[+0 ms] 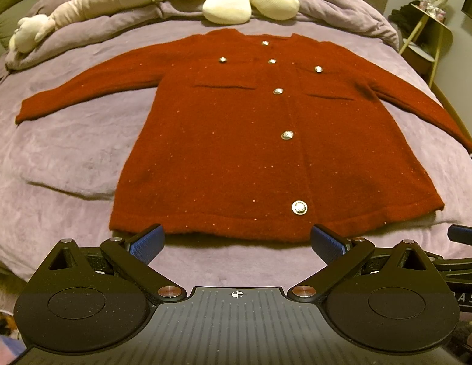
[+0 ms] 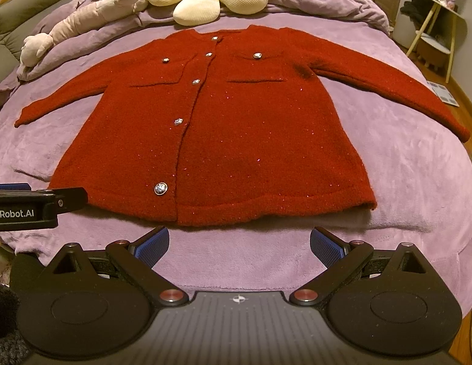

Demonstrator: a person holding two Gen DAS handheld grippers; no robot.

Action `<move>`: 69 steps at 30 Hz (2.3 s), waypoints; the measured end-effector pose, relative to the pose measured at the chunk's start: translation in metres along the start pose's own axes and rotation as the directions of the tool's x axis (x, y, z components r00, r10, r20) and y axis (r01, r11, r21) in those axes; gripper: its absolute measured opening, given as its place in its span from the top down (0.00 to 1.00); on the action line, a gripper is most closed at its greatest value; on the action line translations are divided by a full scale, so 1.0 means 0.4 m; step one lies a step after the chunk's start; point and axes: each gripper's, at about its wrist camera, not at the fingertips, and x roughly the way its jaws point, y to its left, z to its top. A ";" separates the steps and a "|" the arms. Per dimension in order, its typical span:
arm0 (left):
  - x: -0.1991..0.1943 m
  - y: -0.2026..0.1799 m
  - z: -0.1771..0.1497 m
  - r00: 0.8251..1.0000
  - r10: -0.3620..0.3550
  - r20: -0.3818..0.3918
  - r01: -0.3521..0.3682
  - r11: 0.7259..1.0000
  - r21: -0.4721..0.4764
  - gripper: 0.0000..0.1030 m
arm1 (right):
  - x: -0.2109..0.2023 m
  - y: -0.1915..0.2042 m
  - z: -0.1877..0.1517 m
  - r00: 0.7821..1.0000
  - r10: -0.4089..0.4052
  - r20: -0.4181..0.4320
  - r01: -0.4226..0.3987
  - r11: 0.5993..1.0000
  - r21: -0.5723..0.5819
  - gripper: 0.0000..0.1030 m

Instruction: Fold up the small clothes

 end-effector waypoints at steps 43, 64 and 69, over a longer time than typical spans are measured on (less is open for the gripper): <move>0.058 0.000 -0.002 0.998 0.001 -0.057 -0.001 1.000 0.002 0.00 | 0.029 -0.041 0.007 0.985 0.160 0.057 -0.165 0.983 0.083 0.04; 0.302 -0.028 0.191 0.999 0.026 0.027 -0.023 0.995 -0.100 0.00 | 0.357 -0.910 0.164 0.894 -0.187 0.407 -0.313 0.390 0.866 0.62; 0.377 -0.036 0.189 0.998 0.053 0.016 -0.051 0.995 -0.087 0.00 | 0.436 -0.972 0.161 0.877 -0.221 0.428 -0.374 0.248 0.894 0.65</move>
